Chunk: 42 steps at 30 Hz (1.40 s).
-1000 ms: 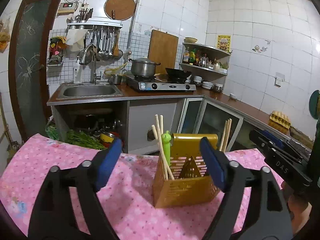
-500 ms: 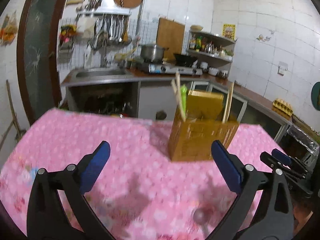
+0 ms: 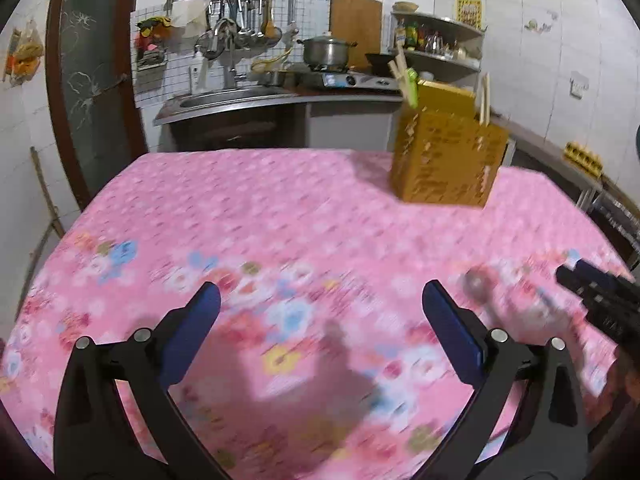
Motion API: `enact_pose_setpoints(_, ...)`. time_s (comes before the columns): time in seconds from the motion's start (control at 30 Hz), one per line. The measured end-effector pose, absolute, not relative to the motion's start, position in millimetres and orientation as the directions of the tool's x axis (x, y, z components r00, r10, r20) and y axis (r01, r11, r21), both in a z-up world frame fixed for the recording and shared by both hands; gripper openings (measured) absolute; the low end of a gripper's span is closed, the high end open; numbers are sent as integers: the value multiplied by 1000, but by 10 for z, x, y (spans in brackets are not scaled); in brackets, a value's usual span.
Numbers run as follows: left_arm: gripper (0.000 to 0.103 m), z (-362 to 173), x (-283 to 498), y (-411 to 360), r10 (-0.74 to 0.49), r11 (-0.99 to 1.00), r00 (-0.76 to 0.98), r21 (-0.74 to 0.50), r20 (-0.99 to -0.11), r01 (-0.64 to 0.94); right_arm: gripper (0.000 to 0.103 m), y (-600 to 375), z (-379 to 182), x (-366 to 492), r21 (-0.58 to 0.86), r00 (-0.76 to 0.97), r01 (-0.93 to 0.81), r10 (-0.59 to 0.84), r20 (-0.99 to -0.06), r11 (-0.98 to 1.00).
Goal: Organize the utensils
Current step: 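Move both open tools back toward the metal spoon on the tablecloth, then close the right tool on the metal spoon's handle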
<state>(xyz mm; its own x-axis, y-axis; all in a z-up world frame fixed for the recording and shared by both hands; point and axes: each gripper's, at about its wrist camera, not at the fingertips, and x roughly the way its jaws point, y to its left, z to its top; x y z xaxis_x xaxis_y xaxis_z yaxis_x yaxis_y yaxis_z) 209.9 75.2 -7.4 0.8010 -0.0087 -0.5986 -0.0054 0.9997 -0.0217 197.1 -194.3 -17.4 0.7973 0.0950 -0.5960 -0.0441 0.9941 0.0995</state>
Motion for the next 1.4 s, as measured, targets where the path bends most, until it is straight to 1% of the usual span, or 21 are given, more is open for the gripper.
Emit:
enact_pose_setpoints(0.13,98,-144,1969,973,26,1000,782,11,-623,-25,53,-1794,-193,1915,74,786,-67,98,-610,995)
enact_pose_setpoints(0.23,98,-181,1901,1163,36,999,774,15,-632,-34,53,-1695,-190,1924,85,774,-74,111,-623,994)
enact_pose_setpoints(0.47,98,-268,1908,1586,32,995,751,-54,-660,-89,52,-1428,-249,2011,59,741,-95,110,-662,994)
enact_pose_setpoints(0.63,98,-247,1993,1711,24,995,747,-58,-665,-83,51,-1310,-313,2107,60,706,-84,102,-701,995)
enact_pose_setpoints(0.67,98,-254,2014,1740,32,995,745,-48,-666,-86,49,-1287,-330,2123,55,700,-86,99,-707,995)
enact_pose_setpoints(0.73,98,-269,2050,1778,35,995,740,-46,-672,-89,42,-1246,-363,2162,45,681,-89,94,-726,995)
enact_pose_setpoints(0.8,98,-289,2074,1800,26,994,733,-58,-679,-88,40,-1232,-383,2196,53,670,-86,97,-736,995)
enact_pose_setpoints(0.87,98,-303,2089,1789,12,994,730,-70,-683,-82,34,-1199,-408,2242,51,658,-84,94,-747,995)
enact_pose_setpoints(0.93,98,-301,2084,1764,10,995,731,-65,-682,-75,26,-1157,-448,2291,43,639,-89,90,-764,995)
enact_pose_setpoints(0.97,98,-298,2082,1754,8,995,731,-66,-682,-73,24,-1142,-462,2308,43,632,-90,91,-769,995)
enact_pose_setpoints(1.07,98,-282,2070,1718,-10,994,730,-84,-684,-65,15,-1130,-461,2331,45,629,-97,96,-772,994)
enact_pose_setpoints(1.1,98,-277,2065,1700,-15,994,730,-88,-683,-63,8,-1137,-460,2333,49,628,-97,99,-772,994)
enact_pose_setpoints(1.3,98,-213,1985,1425,-67,995,736,-102,-674,-2,8,-1286,-409,2293,46,634,-96,97,-767,994)
enact_pose_setpoints(1.4,98,-205,1942,1238,-115,992,731,-111,-673,54,8,-1482,-372,2269,44,642,-78,84,-762,996)
